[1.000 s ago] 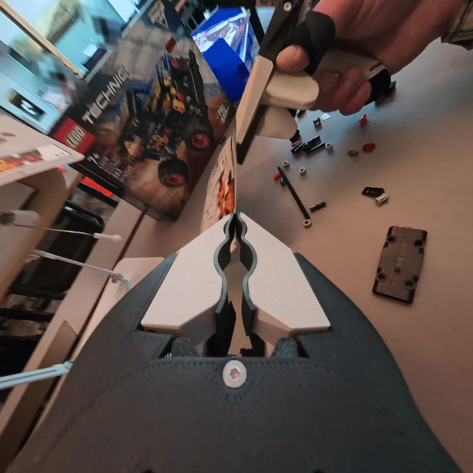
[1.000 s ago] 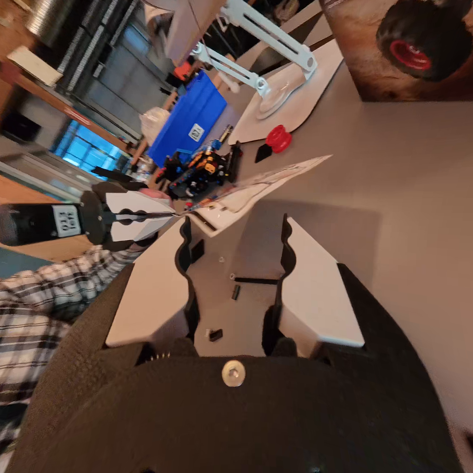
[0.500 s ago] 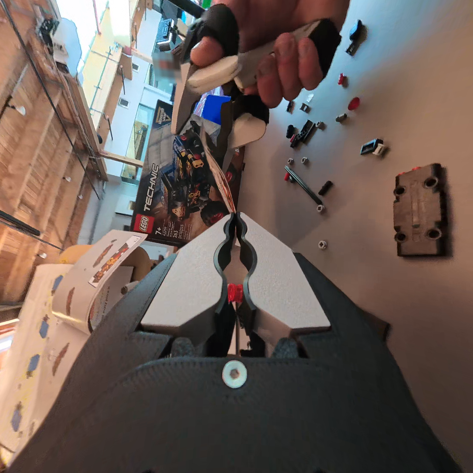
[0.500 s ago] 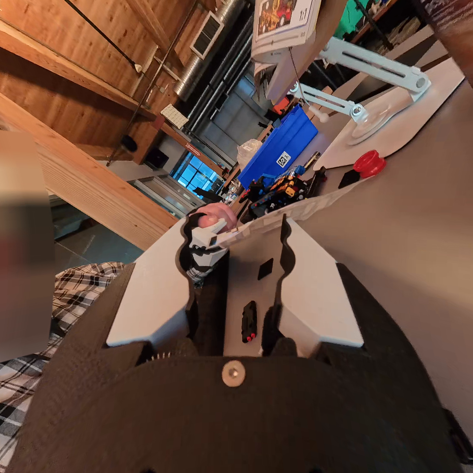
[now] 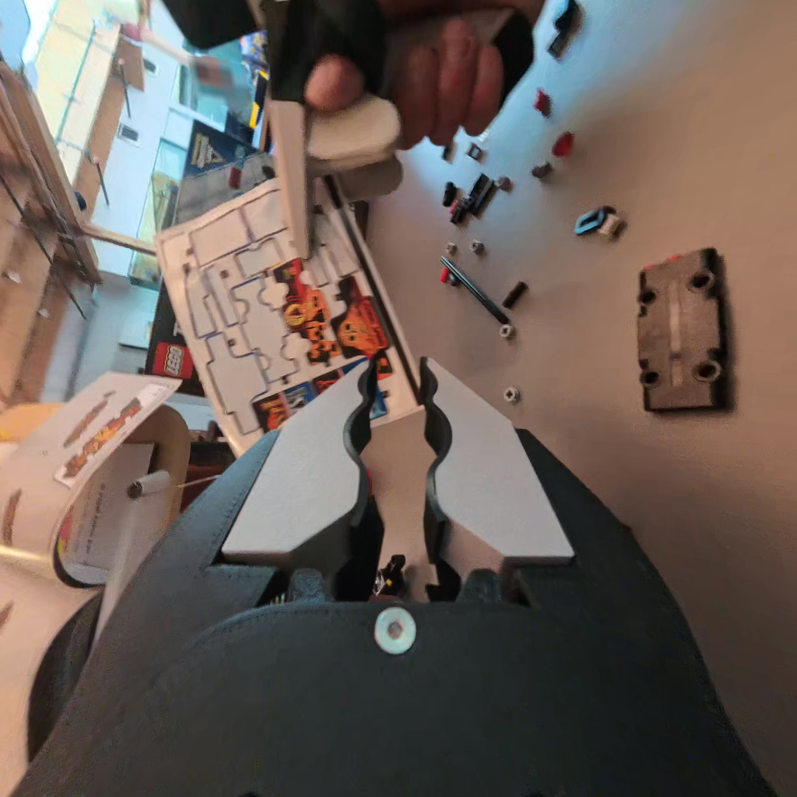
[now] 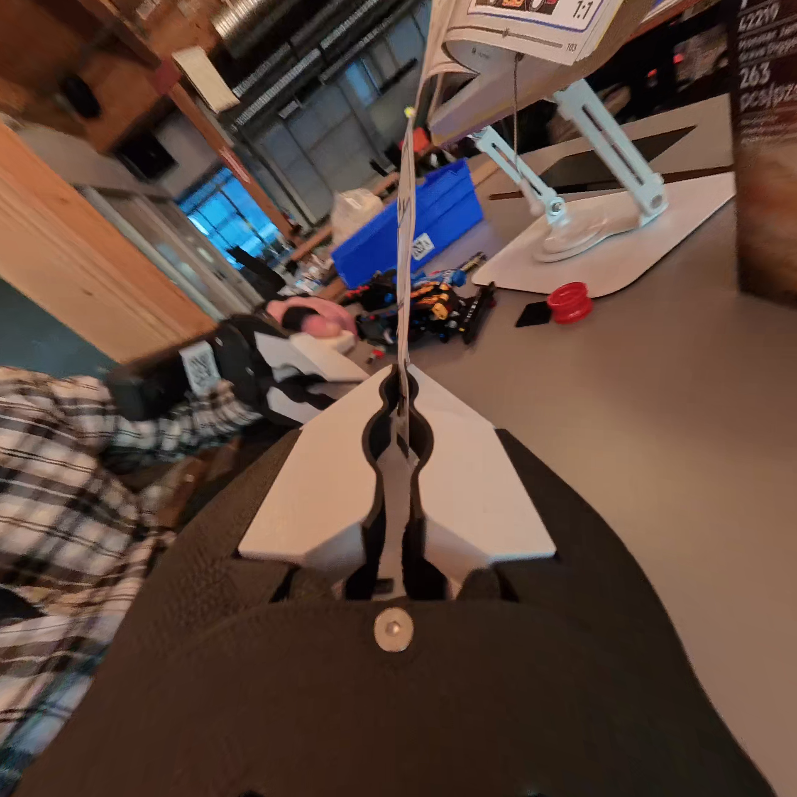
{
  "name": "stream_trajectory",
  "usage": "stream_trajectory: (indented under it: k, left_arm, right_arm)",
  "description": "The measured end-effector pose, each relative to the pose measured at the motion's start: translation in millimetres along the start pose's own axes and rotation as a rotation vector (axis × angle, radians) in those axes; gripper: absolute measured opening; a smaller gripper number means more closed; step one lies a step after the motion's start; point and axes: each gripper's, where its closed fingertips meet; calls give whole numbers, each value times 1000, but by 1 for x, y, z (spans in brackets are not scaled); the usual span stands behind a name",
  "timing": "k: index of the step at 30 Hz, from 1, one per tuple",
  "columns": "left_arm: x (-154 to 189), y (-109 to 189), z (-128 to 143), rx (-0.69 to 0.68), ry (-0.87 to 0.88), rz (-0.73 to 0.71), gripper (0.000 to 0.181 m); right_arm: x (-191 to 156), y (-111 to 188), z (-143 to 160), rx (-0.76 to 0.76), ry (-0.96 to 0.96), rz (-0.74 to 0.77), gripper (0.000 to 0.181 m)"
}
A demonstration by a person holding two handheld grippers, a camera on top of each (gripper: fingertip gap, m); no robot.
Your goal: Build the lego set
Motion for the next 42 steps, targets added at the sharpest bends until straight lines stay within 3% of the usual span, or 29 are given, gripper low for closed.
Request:
stream_trajectory:
  k: [5,8,13,32,42]
  left_arm:
    - [-22,11,-16,118,233,-25,18]
    - [-31,8,-16,101,311,-77,9]
    - [-40,9,-10,124,406,-103,9]
    - [-37,16,-29,267,487,-64,7]
    - [-35,23,-38,412,544,20,7]
  right_arm:
    - [-13,-6,-8,38,116,40,0]
    - [-26,-16,-3,17,161,21,0]
    - [-40,-32,7,-17,185,-15,0]
    - [-62,-28,16,-60,148,-155,0]
    - [-72,-24,16,-55,132,-227,0]
Point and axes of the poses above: each gripper's, where its closed fingertips meet, y back along the fingers, z out of its underside, x = y × z across the jaws, and after that the axes turned 9 degrees about z, right-handed
